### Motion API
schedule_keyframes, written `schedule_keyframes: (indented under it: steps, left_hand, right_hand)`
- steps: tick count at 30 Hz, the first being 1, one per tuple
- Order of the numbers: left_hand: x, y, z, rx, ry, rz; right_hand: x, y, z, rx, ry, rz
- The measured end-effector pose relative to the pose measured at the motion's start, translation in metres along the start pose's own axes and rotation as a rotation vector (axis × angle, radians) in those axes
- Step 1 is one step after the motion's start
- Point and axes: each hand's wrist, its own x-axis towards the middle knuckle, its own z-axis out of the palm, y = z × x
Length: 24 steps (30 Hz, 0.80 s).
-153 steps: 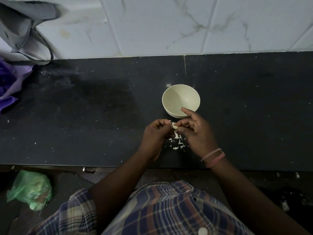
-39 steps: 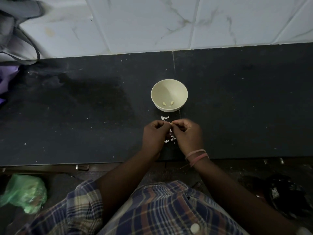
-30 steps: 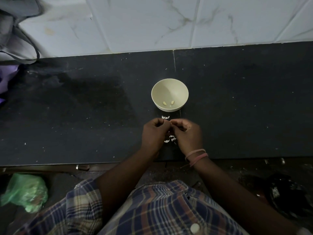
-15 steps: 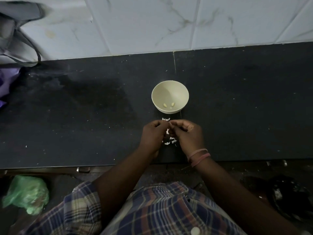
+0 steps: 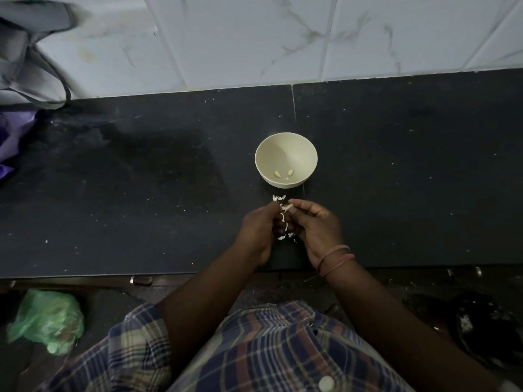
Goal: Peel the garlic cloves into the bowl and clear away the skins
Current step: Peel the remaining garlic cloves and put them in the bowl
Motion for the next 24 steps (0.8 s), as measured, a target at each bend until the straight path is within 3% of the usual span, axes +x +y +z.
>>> schedule_keyframes:
  steps: [6,15,24]
  left_hand:
    - [0.000,-0.002,-0.001,-0.053,0.027,-0.023]
    - [0.004,-0.010,-0.011,-0.027,0.091,0.045]
    - [-0.001,-0.007,-0.007,0.060,0.031,0.118]
  right_hand:
    - [0.005,0.002,-0.002,0.073,0.118,-0.005]
    - [0.003,0.004,-0.005,-0.029,0.034,-0.113]
    - [0.000,-0.001,-0.007,-0.155,0.052,-0.170]
